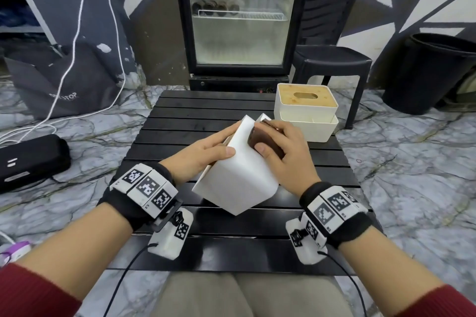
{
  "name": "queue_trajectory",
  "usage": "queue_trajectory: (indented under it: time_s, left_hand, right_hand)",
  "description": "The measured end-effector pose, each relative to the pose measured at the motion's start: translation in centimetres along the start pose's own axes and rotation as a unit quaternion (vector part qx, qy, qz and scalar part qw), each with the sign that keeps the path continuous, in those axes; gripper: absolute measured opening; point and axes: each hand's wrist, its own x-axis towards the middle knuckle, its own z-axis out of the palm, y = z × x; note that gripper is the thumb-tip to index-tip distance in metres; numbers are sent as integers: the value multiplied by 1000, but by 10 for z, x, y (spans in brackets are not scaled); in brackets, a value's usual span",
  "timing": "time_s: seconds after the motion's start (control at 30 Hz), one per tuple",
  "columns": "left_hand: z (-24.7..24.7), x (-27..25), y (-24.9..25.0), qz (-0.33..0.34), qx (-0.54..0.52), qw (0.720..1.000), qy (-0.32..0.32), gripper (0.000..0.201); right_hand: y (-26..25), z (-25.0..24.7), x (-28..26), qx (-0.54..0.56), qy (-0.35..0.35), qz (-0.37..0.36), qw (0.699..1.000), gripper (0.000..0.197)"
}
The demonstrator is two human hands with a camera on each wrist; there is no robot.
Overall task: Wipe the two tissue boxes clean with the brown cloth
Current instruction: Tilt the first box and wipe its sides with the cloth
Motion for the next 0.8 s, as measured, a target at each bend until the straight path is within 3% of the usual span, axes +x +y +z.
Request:
queue_trajectory:
  time_s: [0.37,0.8]
  left_hand:
    - [-5,6,-2,-7,5,1000,-28,55]
    - [-4,5,-4,-6,-19,999,-30,66]
  right_hand:
    - [33,0,27,26,17,41,999,39]
    - [52,-7,33,85,-18,116,989,30]
